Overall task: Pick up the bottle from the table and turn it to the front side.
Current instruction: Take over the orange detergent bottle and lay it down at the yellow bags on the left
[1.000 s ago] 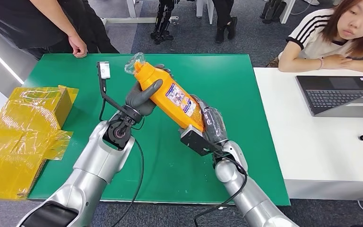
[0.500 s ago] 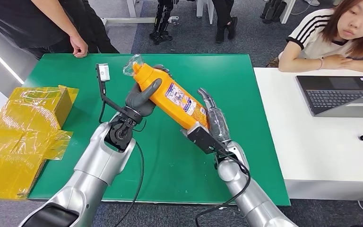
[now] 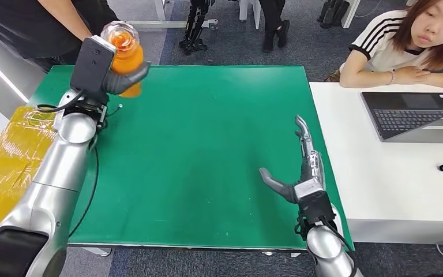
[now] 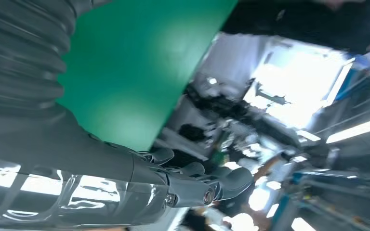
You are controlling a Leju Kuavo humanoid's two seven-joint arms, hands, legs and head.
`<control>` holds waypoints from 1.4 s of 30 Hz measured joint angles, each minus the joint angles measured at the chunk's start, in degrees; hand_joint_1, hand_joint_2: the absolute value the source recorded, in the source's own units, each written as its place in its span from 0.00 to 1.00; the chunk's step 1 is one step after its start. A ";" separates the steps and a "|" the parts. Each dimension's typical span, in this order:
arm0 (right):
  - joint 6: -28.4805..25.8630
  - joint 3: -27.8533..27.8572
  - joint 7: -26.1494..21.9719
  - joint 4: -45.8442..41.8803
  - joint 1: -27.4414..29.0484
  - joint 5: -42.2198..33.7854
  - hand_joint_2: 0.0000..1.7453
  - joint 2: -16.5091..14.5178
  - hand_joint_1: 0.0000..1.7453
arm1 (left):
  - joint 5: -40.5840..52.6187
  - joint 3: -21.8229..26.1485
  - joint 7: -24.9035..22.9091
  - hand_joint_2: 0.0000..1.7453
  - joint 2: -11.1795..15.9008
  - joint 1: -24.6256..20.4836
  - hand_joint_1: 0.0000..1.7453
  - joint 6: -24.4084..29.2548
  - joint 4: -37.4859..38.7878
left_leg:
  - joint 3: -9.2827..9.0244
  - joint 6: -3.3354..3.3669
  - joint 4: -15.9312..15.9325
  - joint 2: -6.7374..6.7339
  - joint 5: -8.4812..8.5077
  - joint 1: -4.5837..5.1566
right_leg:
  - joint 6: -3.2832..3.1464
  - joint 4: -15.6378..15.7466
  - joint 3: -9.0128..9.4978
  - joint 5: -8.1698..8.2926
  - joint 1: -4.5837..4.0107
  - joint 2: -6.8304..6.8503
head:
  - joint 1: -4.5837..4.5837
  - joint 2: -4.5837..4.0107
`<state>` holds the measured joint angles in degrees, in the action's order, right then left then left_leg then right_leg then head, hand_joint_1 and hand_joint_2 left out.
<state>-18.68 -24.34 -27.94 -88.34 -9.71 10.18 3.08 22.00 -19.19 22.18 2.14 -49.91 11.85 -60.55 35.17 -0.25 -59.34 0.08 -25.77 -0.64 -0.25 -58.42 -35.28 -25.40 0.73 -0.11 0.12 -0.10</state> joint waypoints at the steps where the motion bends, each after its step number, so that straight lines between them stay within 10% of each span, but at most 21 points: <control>1: -0.11 0.07 -0.63 -1.48 0.72 -0.38 1.00 0.38 0.00 | 2.34 0.07 -0.09 1.00 0.87 -0.22 1.00 1.30 -1.28 | 0.00 0.00 0.00 0.00 0.00 0.00 | 0.00 0.00 0.00 0.00 0.00 0.00 | 0.01 0.00; 13: -0.19 1.45 -3.43 -7.65 3.80 -4.53 1.00 3.41 0.00 | 16.55 1.99 -0.59 1.00 9.78 0.77 1.00 4.42 -10.91 | -0.01 -0.01 0.00 -0.02 0.01 0.00 | 0.00 -0.01 0.01 0.01 0.01 -0.02 | 0.01 0.00; 23: 1.11 3.39 -3.99 -10.08 3.94 -5.95 1.00 3.73 0.00 | 56.38 -3.68 -9.30 1.00 17.63 8.15 1.00 9.55 -13.89 | -0.02 -0.01 0.02 -0.04 0.01 0.00 | -0.01 0.01 -0.01 -0.02 0.01 -0.03 | 0.01 -0.01; 42: 1.30 5.72 -4.70 -13.66 8.12 -6.47 1.00 4.80 0.00 | 62.61 -12.71 -14.19 1.00 15.93 12.66 1.00 -3.07 -3.33 | -0.02 -0.01 0.01 -0.07 0.00 0.01 | -0.01 0.03 -0.06 -0.01 0.01 -0.08 | 0.01 -0.01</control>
<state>-17.38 -18.63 -32.65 -102.01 -1.59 3.71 7.88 84.61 -31.90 7.99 18.07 -37.25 8.77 -63.88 35.16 -0.26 -59.33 0.00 -25.76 -0.63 -0.26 -58.39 -35.33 -25.41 0.74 -0.18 0.13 -0.11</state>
